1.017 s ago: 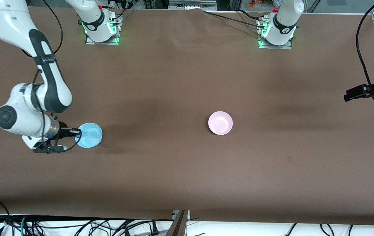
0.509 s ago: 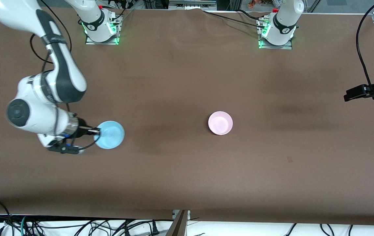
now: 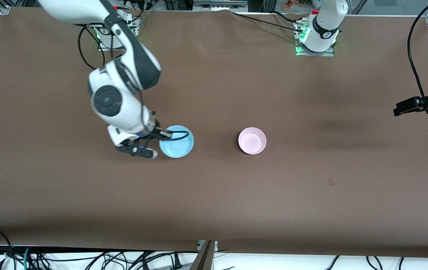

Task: Stack pink and blue bowls on white bowl
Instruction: 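Lift the blue bowl and carry it toward the stacked bowls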

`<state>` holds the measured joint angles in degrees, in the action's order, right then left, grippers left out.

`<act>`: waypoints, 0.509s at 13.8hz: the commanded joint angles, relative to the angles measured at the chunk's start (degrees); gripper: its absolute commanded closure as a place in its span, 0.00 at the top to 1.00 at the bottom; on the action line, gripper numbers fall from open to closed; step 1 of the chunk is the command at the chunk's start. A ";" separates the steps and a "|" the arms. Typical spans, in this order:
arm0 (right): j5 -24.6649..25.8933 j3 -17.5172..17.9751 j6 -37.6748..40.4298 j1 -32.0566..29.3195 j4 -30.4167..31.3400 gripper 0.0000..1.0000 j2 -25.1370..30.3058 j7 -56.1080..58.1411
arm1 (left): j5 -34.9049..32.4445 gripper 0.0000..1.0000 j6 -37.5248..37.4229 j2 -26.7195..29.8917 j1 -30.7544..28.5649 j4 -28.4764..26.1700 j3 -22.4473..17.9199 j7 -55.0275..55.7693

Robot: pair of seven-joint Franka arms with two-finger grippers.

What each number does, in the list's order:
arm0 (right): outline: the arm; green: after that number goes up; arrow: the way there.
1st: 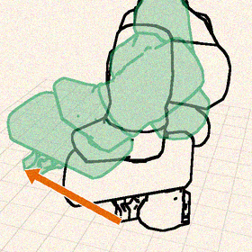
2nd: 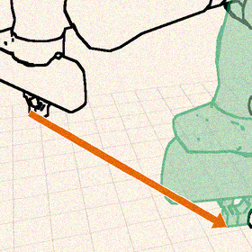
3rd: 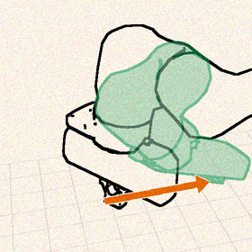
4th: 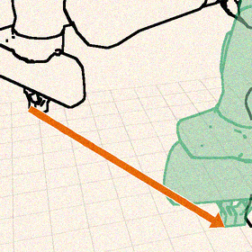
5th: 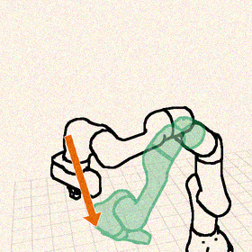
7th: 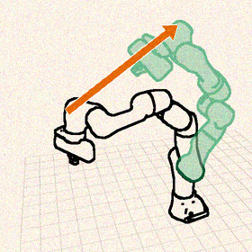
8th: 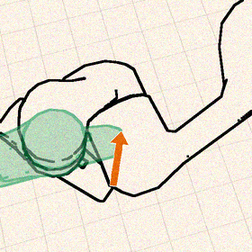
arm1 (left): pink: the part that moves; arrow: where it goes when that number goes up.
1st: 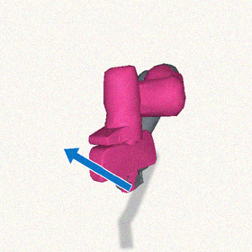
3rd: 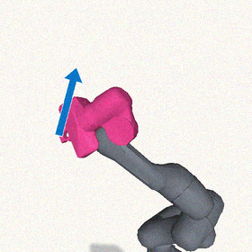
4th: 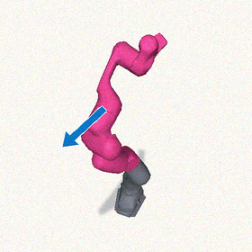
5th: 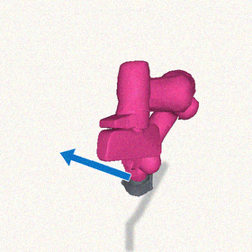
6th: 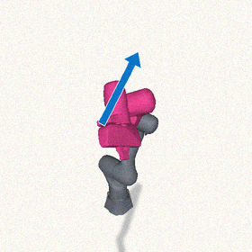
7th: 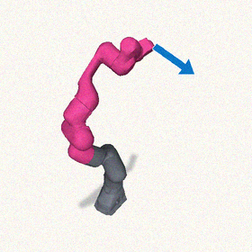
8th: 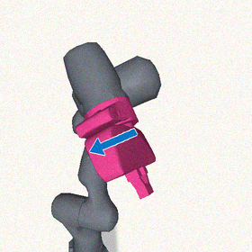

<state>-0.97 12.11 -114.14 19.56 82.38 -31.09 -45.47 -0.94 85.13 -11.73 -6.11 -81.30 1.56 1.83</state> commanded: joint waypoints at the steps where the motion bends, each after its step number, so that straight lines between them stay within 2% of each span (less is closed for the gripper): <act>1: 1.15 -0.42 0.67 3.55 -10.01 0.00 -5.89 -7.50 | -0.64 1.00 -0.93 -0.14 -0.31 0.79 0.20 -1.39; 4: 2.55 -0.51 -2.21 7.24 -17.24 0.00 -10.74 -13.57 | -0.64 1.00 -0.93 -0.14 -0.40 0.79 0.20 -1.39; 7: 2.64 -1.12 -12.13 11.80 -17.52 0.00 -13.11 -19.55 | -0.64 1.00 -0.93 -0.14 -0.40 0.79 0.20 -1.39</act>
<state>0.40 11.91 -122.45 28.08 68.19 -41.16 -60.78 -0.94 85.13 -11.73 -6.12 -81.29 1.56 1.83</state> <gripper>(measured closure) 0.974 0.000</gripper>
